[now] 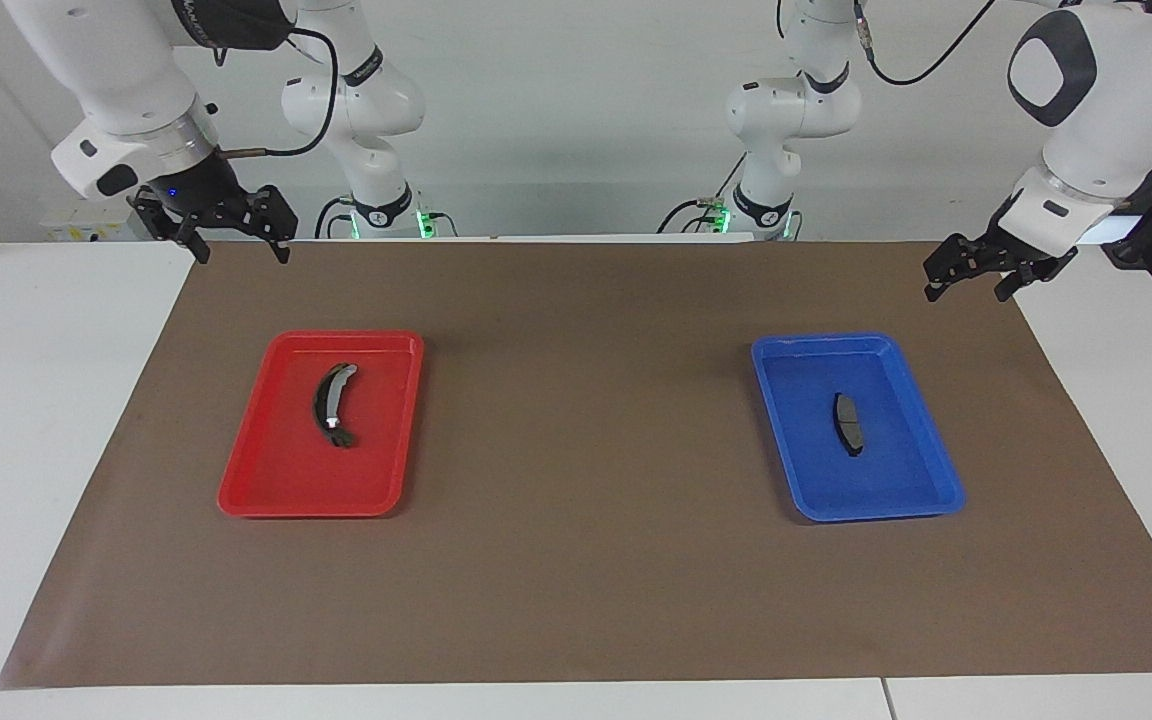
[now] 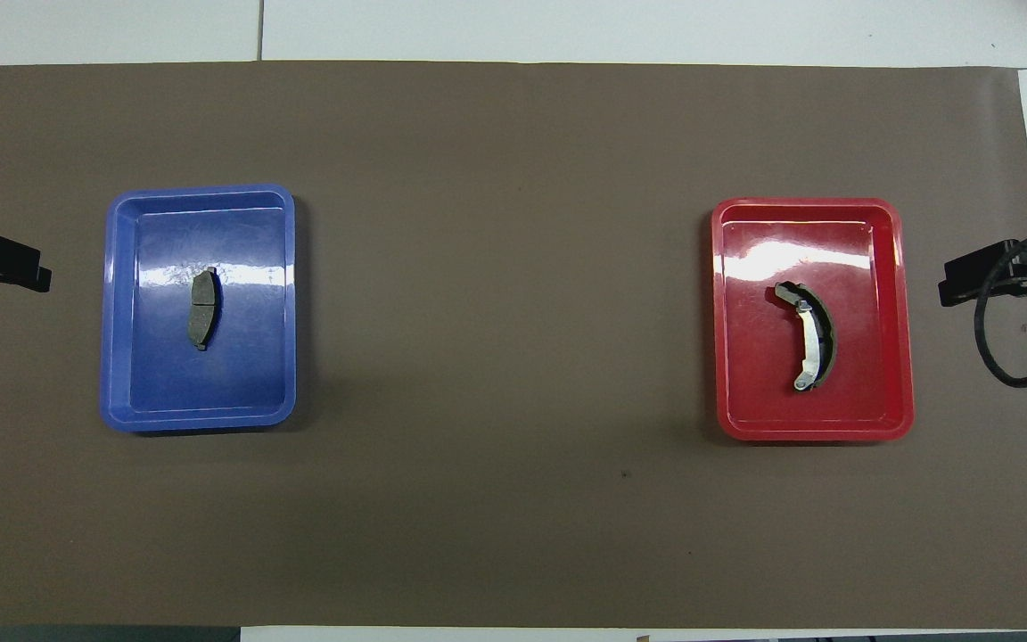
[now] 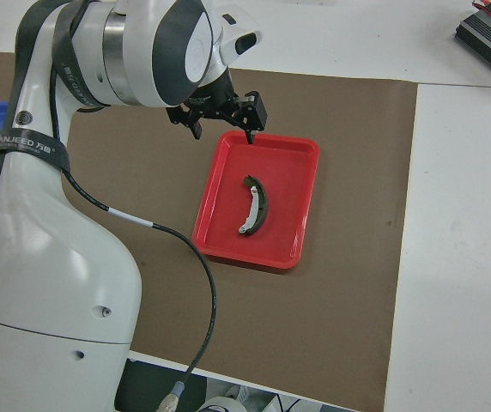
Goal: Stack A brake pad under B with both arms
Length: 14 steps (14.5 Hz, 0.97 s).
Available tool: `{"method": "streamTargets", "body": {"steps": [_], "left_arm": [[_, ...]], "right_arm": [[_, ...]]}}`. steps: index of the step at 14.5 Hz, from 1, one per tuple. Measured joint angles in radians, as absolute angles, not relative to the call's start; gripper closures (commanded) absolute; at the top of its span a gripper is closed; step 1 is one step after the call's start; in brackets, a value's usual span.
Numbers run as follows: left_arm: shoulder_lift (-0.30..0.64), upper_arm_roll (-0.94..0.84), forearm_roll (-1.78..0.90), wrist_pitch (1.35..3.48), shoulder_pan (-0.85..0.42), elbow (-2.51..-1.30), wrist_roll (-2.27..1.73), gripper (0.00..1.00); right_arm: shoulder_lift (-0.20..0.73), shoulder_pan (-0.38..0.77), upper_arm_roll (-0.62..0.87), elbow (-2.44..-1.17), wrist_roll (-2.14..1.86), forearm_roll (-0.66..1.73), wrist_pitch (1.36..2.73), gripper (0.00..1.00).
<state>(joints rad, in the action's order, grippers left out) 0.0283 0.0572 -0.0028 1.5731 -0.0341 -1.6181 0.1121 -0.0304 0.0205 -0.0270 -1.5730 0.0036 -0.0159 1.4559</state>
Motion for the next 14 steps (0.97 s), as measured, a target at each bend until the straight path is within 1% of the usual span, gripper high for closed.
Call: {"method": "streamTargets", "body": {"steps": [1,2,5,7,10,12,14], "left_arm": [[0.025,0.054,-0.003,1.604,-0.037,-1.639,0.112,0.01],[0.015,0.051,-0.004,1.672,-0.045,-1.685,0.112,0.01],[-0.028,0.046,-0.004,1.900,-0.085,-1.904,0.112,0.01],[-0.024,0.045,-0.004,2.034,-0.096,-2.026,0.112,0.01],[0.030,0.045,-0.004,2.271,-0.106,-2.188,0.112,0.01],[0.081,0.048,-0.004,2.371,-0.100,-2.234,0.112,0.01],[0.128,0.051,-0.004,2.416,-0.095,-2.240,0.112,0.02]], "right_arm": [[-0.030,0.021,-0.027,-1.573,0.004,-0.016,1.456,0.00],[-0.030,0.021,-0.027,-1.573,0.004,-0.016,1.456,0.00],[-0.030,0.021,-0.027,-1.573,0.004,-0.016,1.456,0.00],[-0.030,0.020,-0.027,-1.573,0.004,-0.016,1.456,0.00],[-0.030,0.020,-0.027,-1.573,0.004,-0.016,1.456,0.00],[-0.030,0.020,-0.027,-1.573,0.004,-0.016,1.456,0.00],[-0.030,0.020,-0.027,-1.575,0.004,-0.016,1.456,0.00]]}}
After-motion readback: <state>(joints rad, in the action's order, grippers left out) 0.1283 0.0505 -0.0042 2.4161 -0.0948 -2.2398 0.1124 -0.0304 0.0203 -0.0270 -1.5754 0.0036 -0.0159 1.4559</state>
